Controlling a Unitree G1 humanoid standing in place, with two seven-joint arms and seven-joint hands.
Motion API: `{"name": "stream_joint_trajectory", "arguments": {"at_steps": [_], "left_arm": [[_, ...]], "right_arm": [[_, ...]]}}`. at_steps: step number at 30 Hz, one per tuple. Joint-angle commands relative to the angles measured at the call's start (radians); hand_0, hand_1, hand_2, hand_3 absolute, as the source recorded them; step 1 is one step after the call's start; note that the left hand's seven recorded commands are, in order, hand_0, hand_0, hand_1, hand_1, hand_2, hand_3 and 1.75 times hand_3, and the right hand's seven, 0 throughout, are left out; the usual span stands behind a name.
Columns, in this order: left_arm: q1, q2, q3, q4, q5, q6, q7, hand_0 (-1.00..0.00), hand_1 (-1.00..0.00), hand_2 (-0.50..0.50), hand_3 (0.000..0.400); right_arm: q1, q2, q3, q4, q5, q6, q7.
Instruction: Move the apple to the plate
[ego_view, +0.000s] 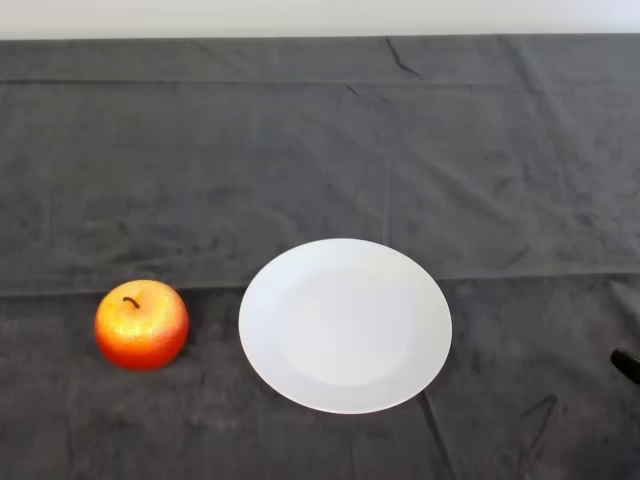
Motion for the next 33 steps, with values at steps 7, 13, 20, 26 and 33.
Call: {"name": "stream_joint_trajectory", "arguments": {"at_steps": [7,13,20,26,33], "left_arm": [[-0.074,0.049,-0.048,-0.045,0.031,-0.07,-0.064,0.0,0.0,0.0,0.0],[-0.09,0.066,-0.052,-0.038,0.026,-0.108,-0.112,0.0,0.0,0.0,0.0],[-0.125,0.081,-0.068,-0.025,0.025,-0.141,-0.181,0.0,0.0,0.0,0.0],[-0.163,0.079,-0.097,-0.013,0.038,-0.158,-0.236,0.0,0.0,0.0,0.0],[-0.188,0.063,-0.143,-0.005,0.056,-0.171,-0.322,0.0,0.0,0.0,0.0]], "right_arm": [[0.002,0.018,0.0027,0.047,0.0269,0.029,0.0081],[0.002,0.018,0.0027,0.047,0.0269,0.029,0.0081],[0.002,0.018,0.0028,0.047,0.027,0.029,0.008],[0.002,0.018,0.003,0.047,0.0272,0.029,0.0079],[0.002,0.018,0.0031,0.047,0.0273,0.029,0.0078]]}}
